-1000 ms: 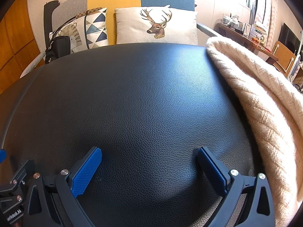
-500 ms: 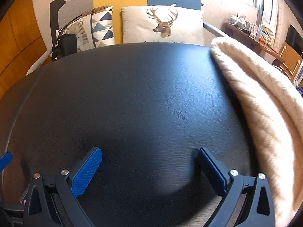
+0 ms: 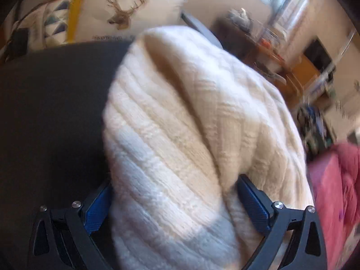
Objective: Fold clothes
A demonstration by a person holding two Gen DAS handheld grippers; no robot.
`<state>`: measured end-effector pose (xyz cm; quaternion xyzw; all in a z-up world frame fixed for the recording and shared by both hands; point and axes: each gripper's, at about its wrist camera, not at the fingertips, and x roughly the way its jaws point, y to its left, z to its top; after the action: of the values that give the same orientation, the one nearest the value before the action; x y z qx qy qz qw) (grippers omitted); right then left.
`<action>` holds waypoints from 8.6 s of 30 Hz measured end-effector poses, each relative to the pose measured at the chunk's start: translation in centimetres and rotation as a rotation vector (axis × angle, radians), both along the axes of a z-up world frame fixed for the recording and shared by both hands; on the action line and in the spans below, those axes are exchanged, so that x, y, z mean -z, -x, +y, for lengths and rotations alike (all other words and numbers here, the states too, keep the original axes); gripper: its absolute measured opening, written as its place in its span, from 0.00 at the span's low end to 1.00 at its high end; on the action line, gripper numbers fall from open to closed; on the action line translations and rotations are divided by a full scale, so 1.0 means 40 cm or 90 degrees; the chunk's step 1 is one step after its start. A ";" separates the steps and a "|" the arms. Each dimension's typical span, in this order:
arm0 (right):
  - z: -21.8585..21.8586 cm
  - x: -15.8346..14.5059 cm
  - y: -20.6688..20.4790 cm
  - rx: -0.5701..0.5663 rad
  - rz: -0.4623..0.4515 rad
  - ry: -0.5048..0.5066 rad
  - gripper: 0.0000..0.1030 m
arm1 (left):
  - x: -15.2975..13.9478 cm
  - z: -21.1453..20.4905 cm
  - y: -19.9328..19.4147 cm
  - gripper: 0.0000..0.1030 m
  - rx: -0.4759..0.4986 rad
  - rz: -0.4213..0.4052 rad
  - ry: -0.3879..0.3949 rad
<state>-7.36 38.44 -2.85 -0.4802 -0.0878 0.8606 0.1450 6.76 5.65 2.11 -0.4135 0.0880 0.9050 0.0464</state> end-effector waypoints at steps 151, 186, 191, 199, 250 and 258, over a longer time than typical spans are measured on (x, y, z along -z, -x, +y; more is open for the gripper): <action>-0.381 -0.103 -0.233 -0.115 0.110 0.285 0.45 | 0.059 0.042 0.344 0.33 0.012 -0.061 0.107; -0.514 -0.166 -0.135 -0.190 0.005 0.280 0.45 | -0.042 0.233 0.382 0.70 0.193 -0.065 0.277; -0.491 -0.163 -0.160 -0.190 0.009 0.309 0.45 | 0.040 0.251 0.418 0.70 0.171 -0.075 0.336; -0.504 -0.168 -0.151 -0.182 0.011 0.292 0.45 | 0.057 0.174 0.461 0.45 0.174 -0.126 0.173; -0.517 -0.192 -0.110 -0.108 -0.010 0.216 0.47 | -0.080 -0.350 0.194 0.15 0.089 -0.019 -0.027; -0.510 -0.191 -0.114 -0.122 -0.007 0.230 0.47 | -0.025 -0.197 0.219 0.24 0.181 -0.014 0.072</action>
<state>-2.80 18.06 4.79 -0.4924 0.0219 0.8697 -0.0262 -2.02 -2.22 3.12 -0.4089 0.1960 0.8782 0.1520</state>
